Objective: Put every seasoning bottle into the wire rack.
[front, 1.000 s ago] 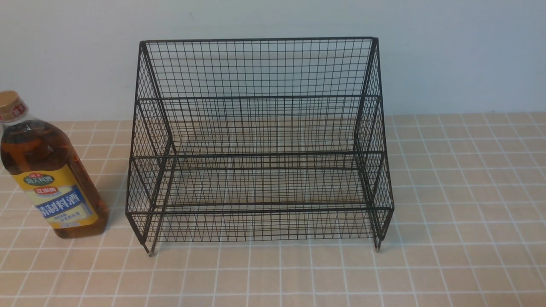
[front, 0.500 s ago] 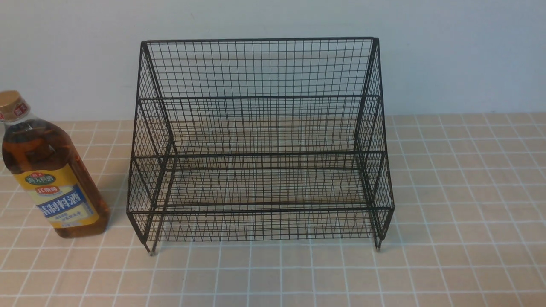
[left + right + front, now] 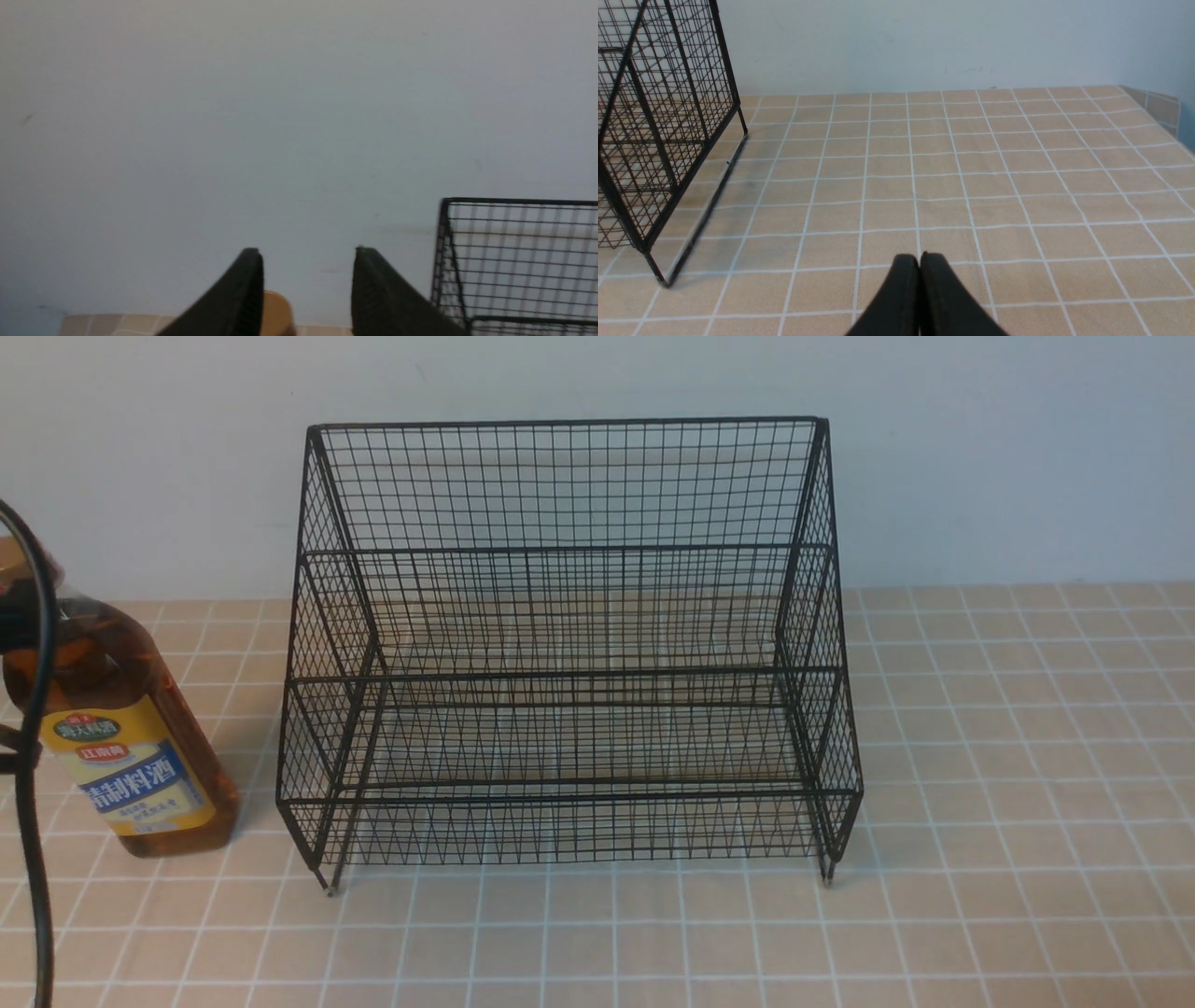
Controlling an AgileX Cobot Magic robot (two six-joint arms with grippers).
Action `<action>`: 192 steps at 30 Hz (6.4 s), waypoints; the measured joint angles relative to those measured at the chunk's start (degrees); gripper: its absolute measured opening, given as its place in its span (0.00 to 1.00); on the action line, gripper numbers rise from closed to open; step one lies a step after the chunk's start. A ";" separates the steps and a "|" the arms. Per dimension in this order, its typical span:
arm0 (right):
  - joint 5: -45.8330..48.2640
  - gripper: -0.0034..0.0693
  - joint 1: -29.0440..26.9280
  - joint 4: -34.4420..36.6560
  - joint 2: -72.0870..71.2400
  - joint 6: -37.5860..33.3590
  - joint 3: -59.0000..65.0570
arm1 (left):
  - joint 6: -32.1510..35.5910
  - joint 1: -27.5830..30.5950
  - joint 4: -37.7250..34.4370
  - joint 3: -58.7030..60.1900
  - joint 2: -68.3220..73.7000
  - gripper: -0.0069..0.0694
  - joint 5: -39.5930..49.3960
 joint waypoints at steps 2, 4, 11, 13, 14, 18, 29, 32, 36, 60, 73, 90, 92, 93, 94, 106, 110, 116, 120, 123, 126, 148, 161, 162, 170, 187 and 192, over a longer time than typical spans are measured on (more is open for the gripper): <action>0.00 0.03 0.00 0.00 0.00 0.00 0.00 | 0.00 1.88 -0.20 -0.30 2.29 0.62 -2.66; 0.00 0.03 0.00 0.00 0.00 0.00 0.00 | 0.00 2.22 -0.25 -0.43 4.58 0.69 -4.76; 0.00 0.03 0.00 0.00 0.00 0.00 0.00 | -1.67 2.22 0.41 -0.48 12.42 0.77 -8.52; 0.00 0.03 0.00 0.00 0.00 0.00 0.00 | -1.84 2.22 0.81 -0.48 14.30 0.78 -9.25; 0.00 0.03 0.00 0.00 0.00 0.00 0.00 | -1.92 2.22 1.01 -0.48 15.33 0.77 -10.11; 0.00 0.03 0.00 0.00 0.00 0.00 0.00 | -1.96 2.22 1.19 -0.48 18.44 0.77 -12.23; 0.00 0.03 0.00 0.00 0.00 0.00 0.00 | -2.38 2.22 1.70 -0.67 25.29 0.77 -19.19; 0.00 0.03 0.00 0.00 0.00 0.00 0.00 | -2.71 2.22 1.87 -0.67 26.19 0.76 -20.21; 0.00 0.03 0.00 0.00 0.00 0.00 0.00 | -2.79 2.22 3.88 -0.67 26.38 0.61 -20.56; 0.00 0.03 0.00 0.00 0.00 0.00 0.00 | -2.78 2.22 9.90 -22.93 13.78 0.50 11.46; 0.00 0.03 0.00 0.00 0.00 0.00 0.00 | -2.66 -2.93 10.87 -36.79 11.67 0.50 24.68; 0.00 0.03 0.00 0.00 0.00 0.00 0.00 | -2.82 -16.74 2.41 -38.60 20.18 0.50 20.59; 0.00 0.03 0.00 0.00 0.00 0.00 0.00 | -2.82 -17.03 1.86 -38.60 21.27 0.50 19.51; 0.00 0.03 0.00 0.00 0.00 0.00 0.00 | -2.82 -17.08 1.50 -38.60 22.23 0.50 18.55; 0.00 0.03 0.00 0.00 0.00 0.00 0.00 | -2.74 -17.08 1.18 -38.60 23.39 0.50 17.64; 0.00 0.03 0.00 0.00 0.00 0.00 0.00 | 3.14 -17.08 -3.59 -38.60 30.64 0.50 12.93; 0.00 0.03 0.00 0.00 0.00 0.00 0.00 | 6.72 -17.08 -5.63 -38.60 31.61 0.50 14.49; 0.00 0.03 0.00 0.00 0.00 0.00 0.00 | 11.57 -17.27 -7.96 -38.60 31.88 0.50 16.81; 0.00 0.03 0.00 0.00 0.00 0.00 0.00 | 12.45 -17.27 -7.95 -38.60 31.88 0.50 19.91; 0.00 0.03 0.00 0.00 0.00 0.00 0.00 | 12.84 -17.27 -7.61 -38.60 31.88 0.50 24.31; 0.00 0.03 0.00 0.00 0.00 0.00 0.00 | 12.84 -17.27 -7.46 -38.60 32.13 0.50 27.43; 0.00 0.03 0.00 0.00 0.00 0.00 0.00 | 12.62 -17.38 -7.39 -39.51 32.10 0.63 30.46; 0.00 0.03 0.00 0.00 0.00 0.00 0.00 | 12.62 -17.38 -7.35 -39.61 22.04 0.58 30.89; 0.00 0.03 0.00 0.00 0.00 0.00 0.00 | 12.62 -17.38 -7.35 -39.61 20.65 0.54 32.10; 0.00 0.03 0.00 0.00 0.00 0.00 0.00 | 9.33 -15.52 -5.88 -39.79 9.57 0.11 59.51; 0.00 0.03 0.00 0.00 0.00 0.00 0.00 | -4.84 -14.04 -2.40 -13.71 -21.81 0.08 63.20; 0.00 0.03 0.00 0.00 0.00 0.00 0.00 | -4.94 -14.04 -2.98 -8.54 -31.51 0.08 61.66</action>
